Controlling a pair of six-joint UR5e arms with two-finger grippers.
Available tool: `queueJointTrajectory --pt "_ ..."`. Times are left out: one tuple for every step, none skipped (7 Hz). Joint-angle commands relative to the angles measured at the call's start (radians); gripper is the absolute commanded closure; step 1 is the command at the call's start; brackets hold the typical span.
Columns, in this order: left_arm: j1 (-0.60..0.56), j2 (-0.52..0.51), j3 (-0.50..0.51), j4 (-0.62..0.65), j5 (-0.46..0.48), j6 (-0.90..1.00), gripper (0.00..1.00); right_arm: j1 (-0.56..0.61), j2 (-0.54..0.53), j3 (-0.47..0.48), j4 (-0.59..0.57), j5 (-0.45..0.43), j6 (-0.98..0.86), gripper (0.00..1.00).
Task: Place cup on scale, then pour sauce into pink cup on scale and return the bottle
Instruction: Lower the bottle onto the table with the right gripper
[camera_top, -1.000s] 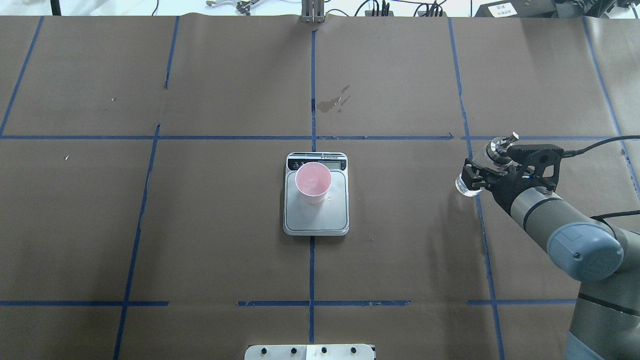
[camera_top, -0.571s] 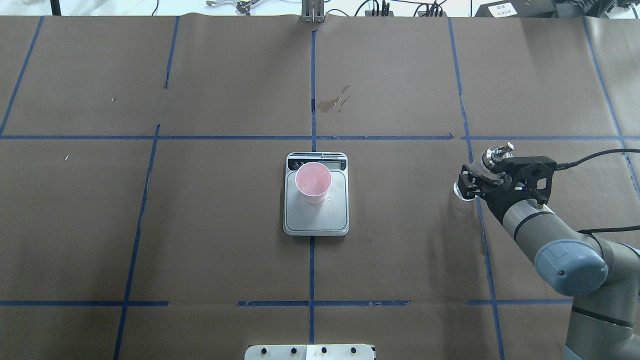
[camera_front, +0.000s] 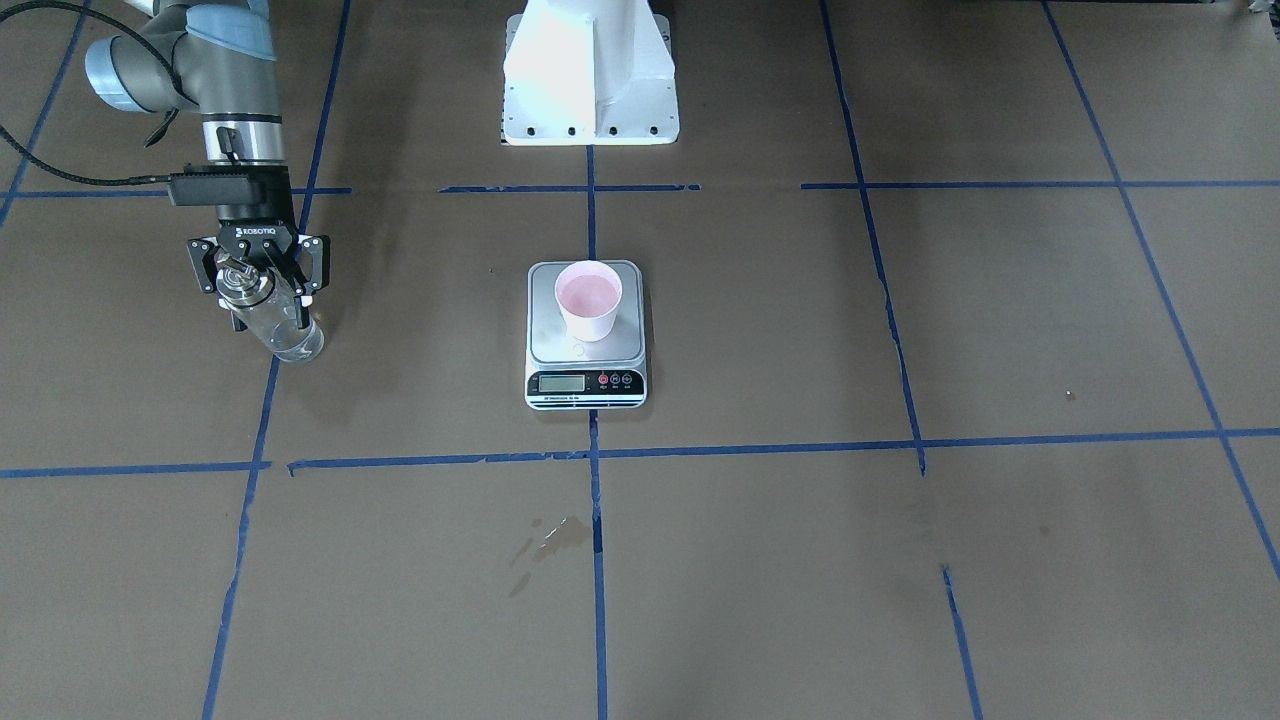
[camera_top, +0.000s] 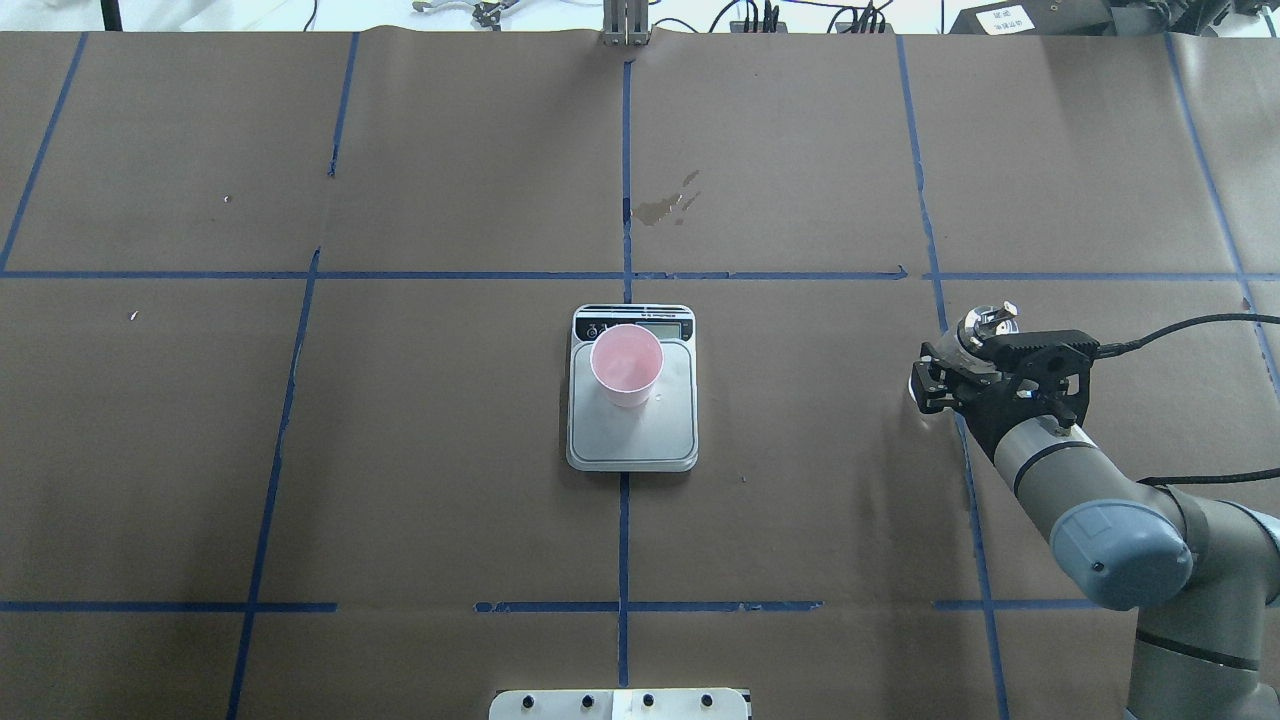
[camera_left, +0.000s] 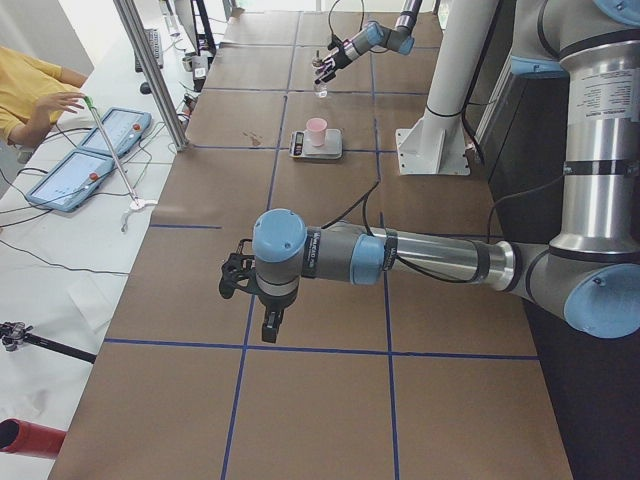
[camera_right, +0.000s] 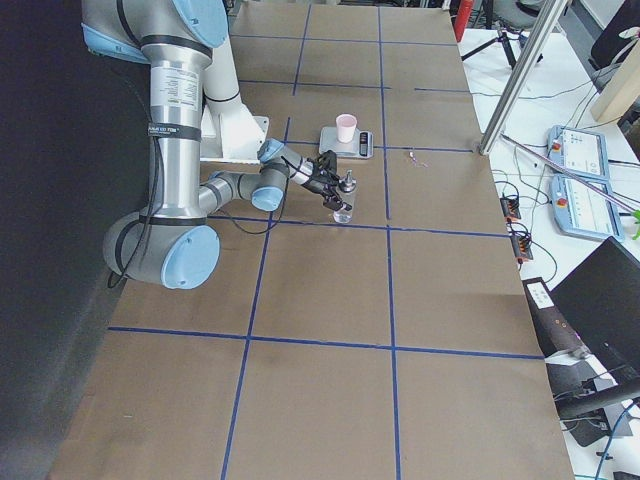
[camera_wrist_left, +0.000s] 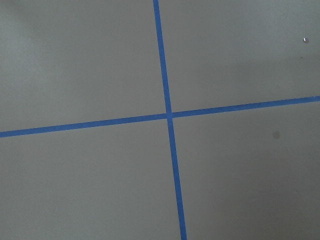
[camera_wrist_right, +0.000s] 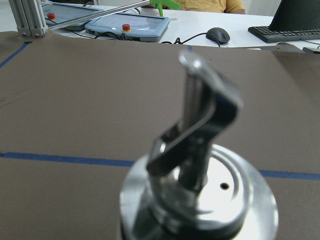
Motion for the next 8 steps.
queueJointTrajectory --pt "0.0 0.0 0.0 0.0 0.002 0.002 0.0 -0.009 0.001 -0.001 -0.007 -0.014 0.0 0.63" --pt "0.0 0.0 0.0 0.0 0.0 0.002 0.0 -0.01 0.002 -0.001 -0.007 -0.017 0.0 0.35" --pt "0.0 0.0 0.0 0.0 0.0 0.002 0.0 -0.015 0.002 -0.003 -0.007 -0.022 0.0 0.18" --pt "0.0 0.0 0.0 0.0 0.0 0.0 0.0 -0.018 0.001 -0.003 -0.007 -0.023 0.0 0.0" --pt "0.0 0.0 0.0 0.0 0.002 0.002 0.0 -0.018 0.002 -0.003 -0.007 -0.023 0.0 0.0" --pt "0.0 0.0 0.0 0.0 0.0 0.0 0.0 -0.02 0.002 -0.003 -0.006 -0.023 0.0 0.0" --pt "0.0 0.0 0.0 0.0 0.0 0.0 0.0 -0.021 0.002 -0.003 -0.006 -0.023 0.0 0.0" --pt "0.0 0.0 -0.001 0.0 0.002 0.002 0.0 -0.027 -0.001 -0.003 -0.006 -0.022 0.0 0.0"
